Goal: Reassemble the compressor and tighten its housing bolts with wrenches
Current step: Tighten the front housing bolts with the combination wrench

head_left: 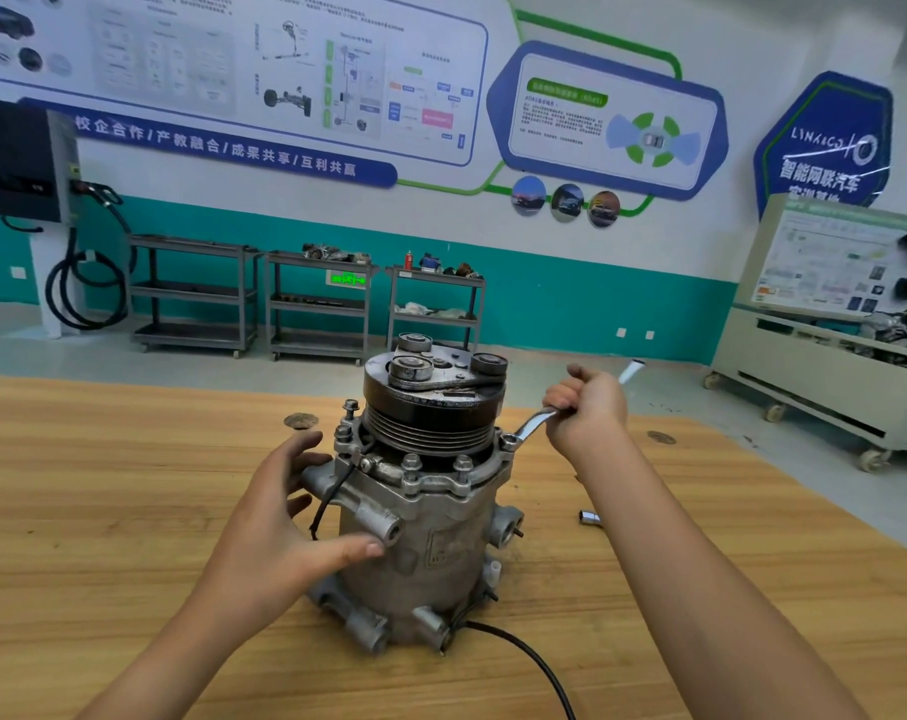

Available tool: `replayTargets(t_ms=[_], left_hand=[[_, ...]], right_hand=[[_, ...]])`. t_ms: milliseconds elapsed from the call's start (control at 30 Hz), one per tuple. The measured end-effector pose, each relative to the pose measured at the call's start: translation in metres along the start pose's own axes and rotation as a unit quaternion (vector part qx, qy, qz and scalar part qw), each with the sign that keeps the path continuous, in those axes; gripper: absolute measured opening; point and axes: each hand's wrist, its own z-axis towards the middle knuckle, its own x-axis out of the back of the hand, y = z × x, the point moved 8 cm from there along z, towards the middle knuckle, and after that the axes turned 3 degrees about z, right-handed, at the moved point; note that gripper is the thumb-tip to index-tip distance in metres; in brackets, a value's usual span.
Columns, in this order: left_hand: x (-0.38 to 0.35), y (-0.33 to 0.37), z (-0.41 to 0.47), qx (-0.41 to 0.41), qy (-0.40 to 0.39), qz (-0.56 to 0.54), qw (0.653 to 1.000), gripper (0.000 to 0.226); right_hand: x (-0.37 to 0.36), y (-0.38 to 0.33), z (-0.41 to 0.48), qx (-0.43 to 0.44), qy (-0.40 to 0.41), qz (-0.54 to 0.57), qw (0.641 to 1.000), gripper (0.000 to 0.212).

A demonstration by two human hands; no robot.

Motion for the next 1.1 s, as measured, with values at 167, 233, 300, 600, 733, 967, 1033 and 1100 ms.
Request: replayTargets(t_ms=[167,233,300,600,733,967,1033,1100], left_hand=[[-0.002,0.005,-0.007,-0.005,0.022,0.023,0.999,0.112],[-0.002,0.006,-0.008,-0.002,0.024,0.025,0.999,0.11],[-0.003,0.007,-0.008,-0.001,0.027,0.036,0.999,0.116],[-0.003,0.008,-0.009,-0.005,0.033,0.039,0.999,0.109],[-0.003,0.01,-0.01,-0.01,0.033,0.038,0.999,0.11],[-0.004,0.013,-0.01,-0.019,0.037,0.042,0.998,0.11],[-0.005,0.014,-0.011,-0.021,0.036,0.044,0.998,0.108],[-0.004,0.014,-0.012,-0.02,0.038,0.039,0.998,0.108]], right_hand=[[0.025,-0.023,-0.037,0.158,0.047,0.041,0.985,0.022],[0.028,-0.027,-0.052,0.207,0.031,0.052,0.977,0.019],[0.03,-0.03,-0.068,0.244,-0.003,0.061,0.968,0.019],[0.033,-0.018,-0.137,0.441,-0.118,-0.064,0.887,0.029],[0.026,-0.006,-0.156,0.513,-0.169,-0.15,0.828,0.021],[0.01,0.048,-0.188,0.641,-0.268,-0.38,0.611,0.024],[0.015,0.068,-0.19,0.648,-0.282,-0.429,0.562,0.024],[0.017,0.058,-0.179,0.578,-0.264,-0.368,0.678,0.028]])
